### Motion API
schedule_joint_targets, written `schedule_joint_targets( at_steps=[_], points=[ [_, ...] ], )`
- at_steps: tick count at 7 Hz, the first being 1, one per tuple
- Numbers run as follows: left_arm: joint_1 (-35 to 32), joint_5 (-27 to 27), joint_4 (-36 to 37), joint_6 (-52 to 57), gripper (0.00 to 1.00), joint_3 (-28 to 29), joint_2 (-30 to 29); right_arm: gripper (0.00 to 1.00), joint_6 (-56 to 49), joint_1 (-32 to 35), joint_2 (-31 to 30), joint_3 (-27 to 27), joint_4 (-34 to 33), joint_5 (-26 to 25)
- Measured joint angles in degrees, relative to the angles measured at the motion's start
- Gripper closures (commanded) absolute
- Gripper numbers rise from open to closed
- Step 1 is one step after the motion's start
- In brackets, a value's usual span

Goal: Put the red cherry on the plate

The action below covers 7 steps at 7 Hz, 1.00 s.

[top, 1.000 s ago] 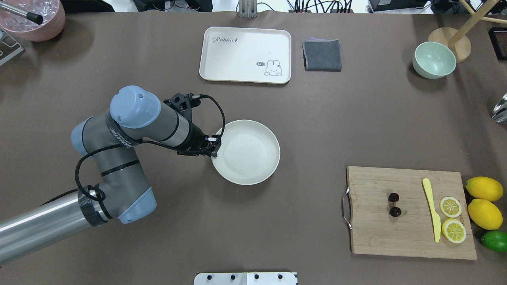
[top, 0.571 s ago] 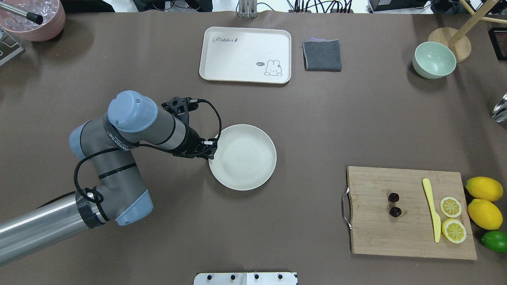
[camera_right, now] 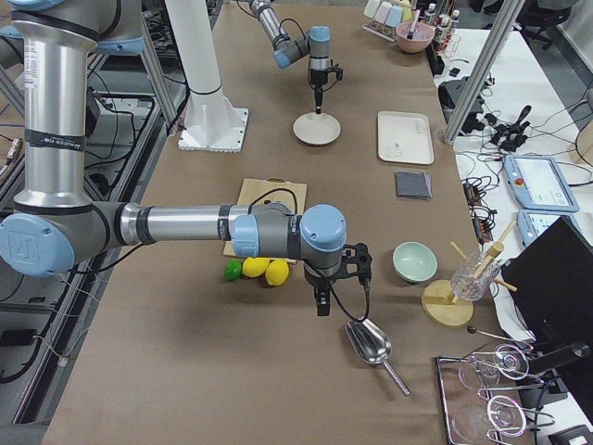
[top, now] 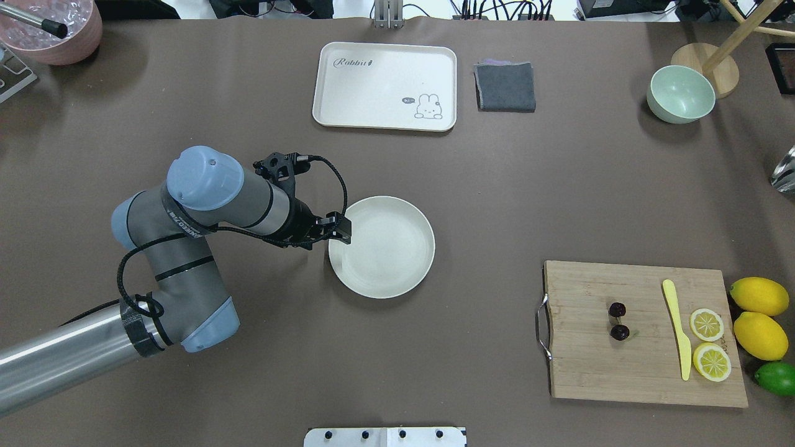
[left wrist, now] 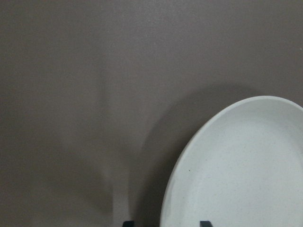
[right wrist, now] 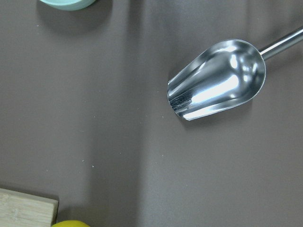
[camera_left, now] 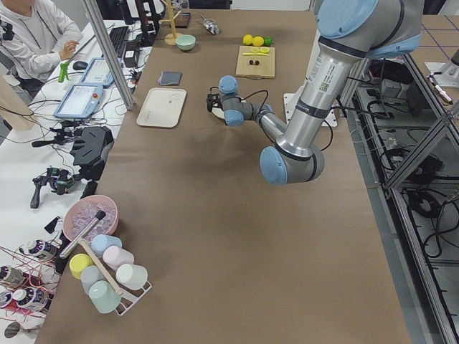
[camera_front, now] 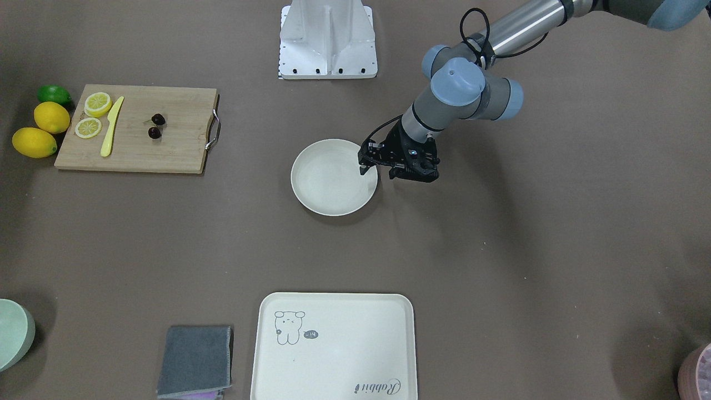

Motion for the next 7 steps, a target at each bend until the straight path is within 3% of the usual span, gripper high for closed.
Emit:
schedule_joint_targets(
  at_steps=[3,5,7],
  points=[
    [-11.9,-12.5,3.2,3.1,0.02,-3.8,2.7,0.0,0.2,0.0,1.9,1.0,-1.5,1.6],
    [-23.7,-21.4,3.6,12.5,0.02,-5.8,8.6,0.0,0.7,0.1,1.5,6.4,-7.7,1.9],
    [-33.5,-26.1,3.6,23.3,0.02,-5.0,16.3,0.0,0.9,0.2,-0.7,10.9,-11.7,2.9]
  ],
)
